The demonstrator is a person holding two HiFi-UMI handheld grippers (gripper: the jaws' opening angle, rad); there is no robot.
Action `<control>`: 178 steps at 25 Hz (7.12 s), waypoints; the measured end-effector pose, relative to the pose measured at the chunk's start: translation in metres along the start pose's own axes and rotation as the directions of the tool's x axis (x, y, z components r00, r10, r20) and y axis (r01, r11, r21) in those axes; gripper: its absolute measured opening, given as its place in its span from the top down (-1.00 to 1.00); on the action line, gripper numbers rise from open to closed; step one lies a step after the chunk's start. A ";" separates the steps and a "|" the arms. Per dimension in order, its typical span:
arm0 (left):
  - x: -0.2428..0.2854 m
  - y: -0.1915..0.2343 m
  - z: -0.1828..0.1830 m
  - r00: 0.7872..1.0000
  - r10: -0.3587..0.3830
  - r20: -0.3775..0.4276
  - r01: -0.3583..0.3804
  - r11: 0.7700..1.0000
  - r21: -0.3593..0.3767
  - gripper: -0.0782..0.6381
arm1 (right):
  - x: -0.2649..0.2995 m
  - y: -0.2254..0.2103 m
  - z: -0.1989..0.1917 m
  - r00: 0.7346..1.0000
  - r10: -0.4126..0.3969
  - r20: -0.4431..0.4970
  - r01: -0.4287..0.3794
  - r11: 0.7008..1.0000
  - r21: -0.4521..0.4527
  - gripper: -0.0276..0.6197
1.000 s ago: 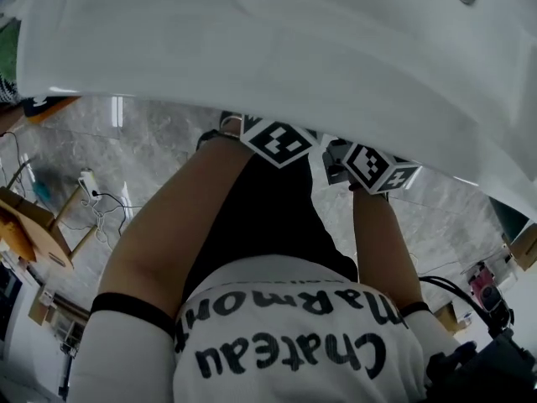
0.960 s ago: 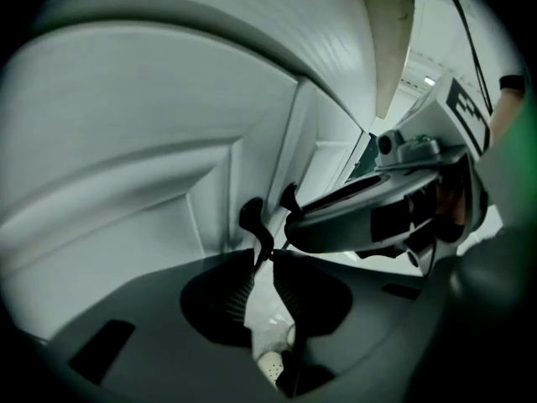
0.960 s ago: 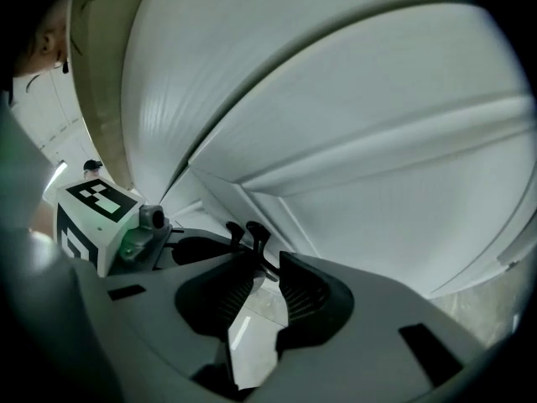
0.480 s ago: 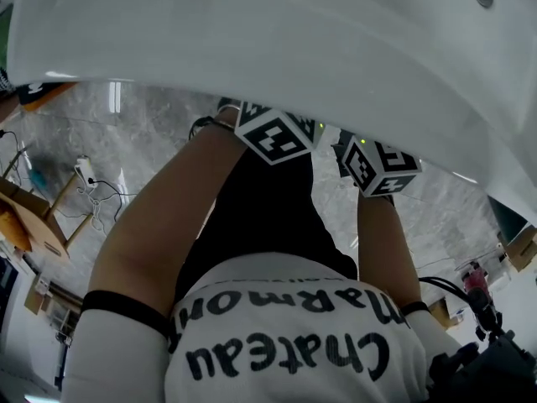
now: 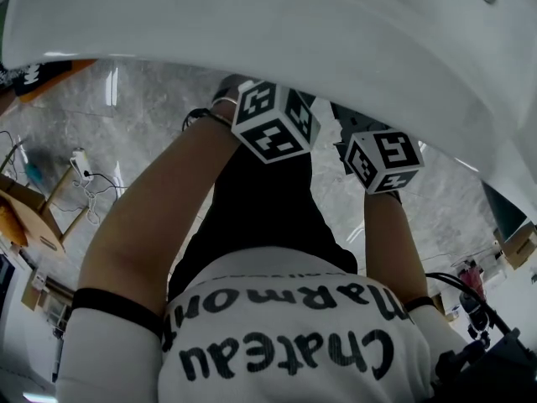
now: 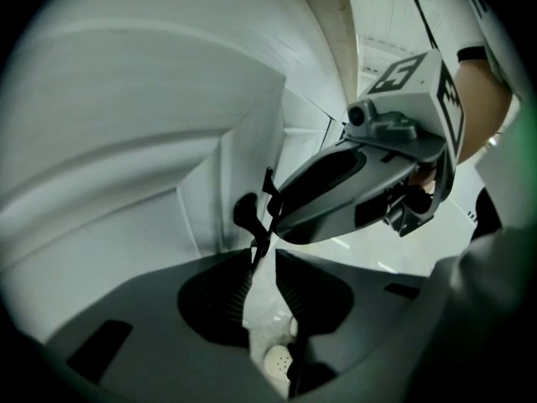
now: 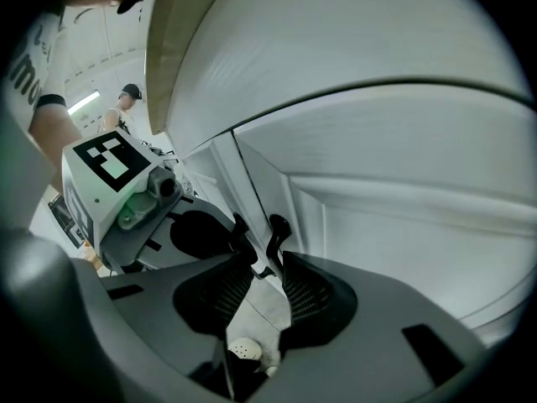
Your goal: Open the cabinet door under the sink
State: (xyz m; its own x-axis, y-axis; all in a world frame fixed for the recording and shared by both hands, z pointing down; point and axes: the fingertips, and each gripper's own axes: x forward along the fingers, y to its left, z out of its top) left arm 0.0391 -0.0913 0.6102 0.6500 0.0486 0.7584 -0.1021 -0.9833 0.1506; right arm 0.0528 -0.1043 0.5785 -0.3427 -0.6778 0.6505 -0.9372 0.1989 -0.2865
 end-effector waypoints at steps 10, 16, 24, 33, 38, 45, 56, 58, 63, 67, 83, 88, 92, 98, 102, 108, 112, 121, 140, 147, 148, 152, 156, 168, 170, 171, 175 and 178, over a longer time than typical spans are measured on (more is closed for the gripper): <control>-0.005 -0.009 -0.015 0.999 0.010 -0.044 -0.009 1.000 0.017 0.57 | -0.006 0.015 -0.014 1.000 0.024 -0.019 -0.025 0.999 -0.048 0.59; -0.011 -0.020 -0.027 0.997 0.013 -0.075 -0.009 0.999 0.052 0.57 | -0.013 0.021 -0.022 0.999 0.031 -0.031 -0.033 0.998 -0.058 0.59; -0.015 -0.023 -0.035 0.996 0.018 -0.087 -0.010 0.996 0.085 0.57 | -0.014 0.030 -0.028 0.998 0.039 -0.050 -0.044 0.994 -0.097 0.58; -0.021 -0.030 -0.052 0.994 0.009 -0.113 0.006 0.991 0.134 0.57 | -0.018 0.039 -0.042 0.996 0.044 -0.081 -0.054 0.991 -0.124 0.57; -0.025 -0.035 -0.062 0.992 0.003 -0.128 0.017 0.988 0.152 0.57 | -0.020 0.043 -0.050 0.995 0.036 -0.091 -0.049 0.990 -0.135 0.56; -0.035 -0.047 -0.074 0.990 0.003 -0.143 0.022 0.985 0.170 0.57 | -0.029 0.045 -0.058 0.994 0.036 -0.107 -0.053 0.986 -0.161 0.55; -0.042 -0.055 -0.083 0.984 0.004 -0.180 0.046 0.961 0.272 0.57 | -0.041 0.051 -0.064 0.990 0.063 -0.126 -0.086 0.979 -0.186 0.53; -0.045 -0.058 -0.086 0.982 -0.001 -0.186 0.056 0.956 0.288 0.57 | -0.045 0.052 -0.067 0.988 0.070 -0.134 -0.097 0.974 -0.203 0.53; -0.050 -0.064 -0.095 0.979 -0.011 -0.205 0.075 0.949 0.307 0.55 | -0.051 0.055 -0.075 0.984 0.089 -0.155 -0.125 0.963 -0.241 0.52; -0.053 -0.067 -0.100 0.975 -0.017 -0.223 0.095 0.935 0.343 0.55 | -0.056 0.057 -0.081 0.980 0.100 -0.174 -0.144 0.953 -0.267 0.52; -0.071 -0.073 -0.131 0.950 -0.008 -0.312 0.147 0.892 0.427 0.55 | -0.071 0.063 -0.100 0.955 0.121 -0.271 -0.201 0.936 -0.290 0.48; -0.076 -0.075 -0.140 0.943 -0.007 -0.332 0.163 0.881 0.444 0.55 | -0.074 0.064 -0.105 0.950 0.119 -0.288 -0.208 0.931 -0.300 0.47; -0.080 -0.078 -0.145 0.935 -0.010 -0.353 0.179 0.875 0.450 0.53 | -0.079 0.065 -0.110 0.944 0.121 -0.306 -0.220 0.924 -0.312 0.47; -0.085 -0.078 -0.151 0.920 0.000 -0.391 0.198 0.862 0.467 0.53 | -0.082 0.065 -0.115 0.939 0.120 -0.323 -0.228 0.919 -0.321 0.47; -0.088 -0.080 -0.156 0.905 0.013 -0.426 0.213 0.851 0.480 0.53 | -0.088 0.063 -0.120 0.931 0.115 -0.347 -0.243 0.904 -0.351 0.47; -0.094 -0.083 -0.167 0.888 0.015 -0.459 0.238 0.840 0.488 0.52 | -0.094 0.065 -0.126 0.920 0.118 -0.375 -0.263 0.892 -0.367 0.45; -0.100 -0.082 -0.175 0.878 0.018 -0.478 0.254 0.829 0.498 0.52 | -0.099 0.064 -0.131 0.916 0.114 -0.385 -0.268 0.887 -0.375 0.44; -0.125 -0.078 -0.204 0.846 0.045 -0.532 0.266 0.829 0.493 0.51 | -0.107 0.063 -0.139 0.913 0.095 -0.396 -0.261 0.883 -0.390 0.45; -0.164 -0.071 -0.242 0.832 0.042 -0.553 0.310 0.791 0.527 0.46 | -0.138 0.055 -0.171 0.898 0.025 -0.438 -0.224 0.885 -0.408 0.48; -0.181 -0.060 -0.262 0.813 0.049 -0.580 0.357 0.745 0.564 0.44 | -0.152 0.049 -0.184 0.879 0.018 -0.477 -0.251 0.867 -0.431 0.47; -0.182 -0.058 -0.264 0.813 0.054 -0.579 0.359 0.737 0.573 0.45 | -0.155 0.047 -0.186 0.875 0.016 -0.484 -0.257 0.863 -0.436 0.47; -0.190 -0.053 -0.269 0.815 0.050 -0.577 0.367 0.725 0.583 0.44 | -0.164 0.043 -0.194 0.861 0.002 -0.508 -0.265 0.854 -0.447 0.47; -0.201 -0.042 -0.281 0.808 0.070 -0.585 0.371 0.712 0.597 0.43 | -0.166 0.040 -0.199 0.851 -0.008 -0.525 -0.269 0.852 -0.449 0.46; -0.223 -0.024 -0.299 0.805 0.068 -0.589 0.380 0.703 0.601 0.37 | -0.198 0.022 -0.218 0.769 -0.025 -0.638 -0.353 0.816 -0.458 0.42; -0.224 -0.023 -0.300 0.807 0.055 -0.588 0.383 0.710 0.591 0.37 | -0.205 0.015 -0.223 0.746 -0.041 -0.665 -0.363 0.811 -0.458 0.42; -0.225 -0.024 -0.301 0.807 0.044 -0.589 0.389 0.712 0.585 0.37 | -0.209 0.012 -0.226 0.732 -0.049 -0.679 -0.371 0.807 -0.459 0.42; -0.229 -0.018 -0.306 0.802 0.044 -0.595 0.407 0.689 0.600 0.37 | -0.219 0.000 -0.238 0.682 -0.079 -0.727 -0.401 0.791 -0.462 0.41; -0.231 -0.016 -0.308 0.800 0.041 -0.599 0.421 0.674 0.607 0.37 | -0.229 -0.007 -0.243 0.646 -0.094 -0.758 -0.430 0.775 -0.462 0.37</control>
State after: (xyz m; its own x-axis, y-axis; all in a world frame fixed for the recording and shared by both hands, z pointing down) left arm -0.3413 -0.0325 0.6279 0.0644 0.1039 0.9925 0.6617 -0.7490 0.0354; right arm 0.1219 0.2218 0.6029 -0.1826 0.0801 0.9799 -0.6093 0.7730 -0.1767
